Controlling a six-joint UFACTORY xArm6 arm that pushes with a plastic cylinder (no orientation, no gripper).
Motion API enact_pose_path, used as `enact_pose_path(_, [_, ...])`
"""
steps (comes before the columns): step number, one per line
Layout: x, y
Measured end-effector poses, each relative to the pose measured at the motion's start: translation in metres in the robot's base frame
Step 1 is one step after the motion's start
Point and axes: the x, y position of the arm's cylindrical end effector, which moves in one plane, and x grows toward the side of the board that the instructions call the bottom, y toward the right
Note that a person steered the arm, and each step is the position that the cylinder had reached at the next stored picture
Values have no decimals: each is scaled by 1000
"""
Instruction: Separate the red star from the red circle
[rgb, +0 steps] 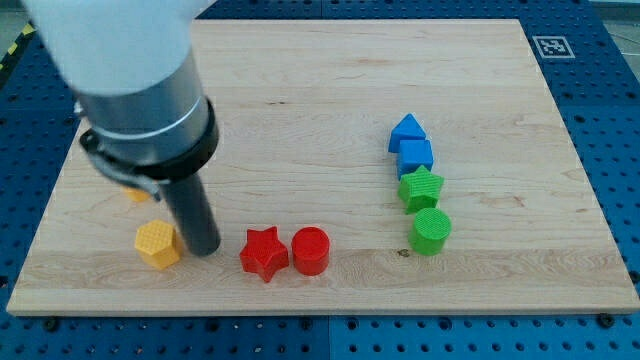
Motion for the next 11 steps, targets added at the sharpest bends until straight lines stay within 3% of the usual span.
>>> enact_pose_path(1, [17,3])
enact_pose_path(4, [47,98])
enact_pose_path(8, [11,52])
enact_pose_path(11, [-81,11])
